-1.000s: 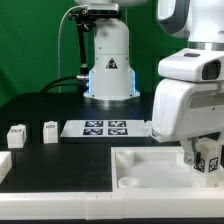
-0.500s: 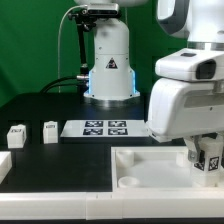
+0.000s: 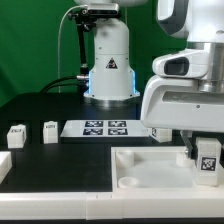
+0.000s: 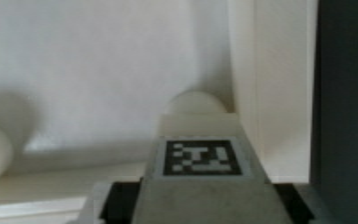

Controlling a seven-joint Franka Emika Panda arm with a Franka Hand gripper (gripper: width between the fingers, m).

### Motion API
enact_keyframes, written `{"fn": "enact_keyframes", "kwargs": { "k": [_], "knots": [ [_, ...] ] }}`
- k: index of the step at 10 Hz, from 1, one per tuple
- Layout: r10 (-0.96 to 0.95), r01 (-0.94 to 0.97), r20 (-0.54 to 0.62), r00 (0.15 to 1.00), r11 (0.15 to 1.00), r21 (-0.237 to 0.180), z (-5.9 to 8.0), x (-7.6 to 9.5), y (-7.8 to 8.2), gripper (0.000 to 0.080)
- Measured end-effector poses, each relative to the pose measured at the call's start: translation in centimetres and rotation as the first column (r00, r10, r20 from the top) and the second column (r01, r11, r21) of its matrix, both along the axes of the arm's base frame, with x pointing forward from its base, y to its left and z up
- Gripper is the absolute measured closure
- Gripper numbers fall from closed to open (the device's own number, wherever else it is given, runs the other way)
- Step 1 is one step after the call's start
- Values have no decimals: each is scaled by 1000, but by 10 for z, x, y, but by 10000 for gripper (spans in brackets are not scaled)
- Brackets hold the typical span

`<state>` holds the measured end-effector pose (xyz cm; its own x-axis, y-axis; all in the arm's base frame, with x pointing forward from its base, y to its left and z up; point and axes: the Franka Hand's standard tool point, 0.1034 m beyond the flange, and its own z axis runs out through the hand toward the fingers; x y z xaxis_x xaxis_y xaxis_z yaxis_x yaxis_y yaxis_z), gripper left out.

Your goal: Assemble one leg

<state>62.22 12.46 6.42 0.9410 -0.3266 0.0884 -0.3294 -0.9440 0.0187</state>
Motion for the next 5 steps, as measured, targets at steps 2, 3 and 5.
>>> {"fn": "enact_keyframes", "kwargs": {
  "k": [2,3,5],
  "knots": [
    [-277,277,10,961,961,13,0,-1,1,508],
    [-343,343,11,939,939,22,0,-1,0,508],
    [-504,503,4,864,863,57,0,0,-1,508]
  ]
}}
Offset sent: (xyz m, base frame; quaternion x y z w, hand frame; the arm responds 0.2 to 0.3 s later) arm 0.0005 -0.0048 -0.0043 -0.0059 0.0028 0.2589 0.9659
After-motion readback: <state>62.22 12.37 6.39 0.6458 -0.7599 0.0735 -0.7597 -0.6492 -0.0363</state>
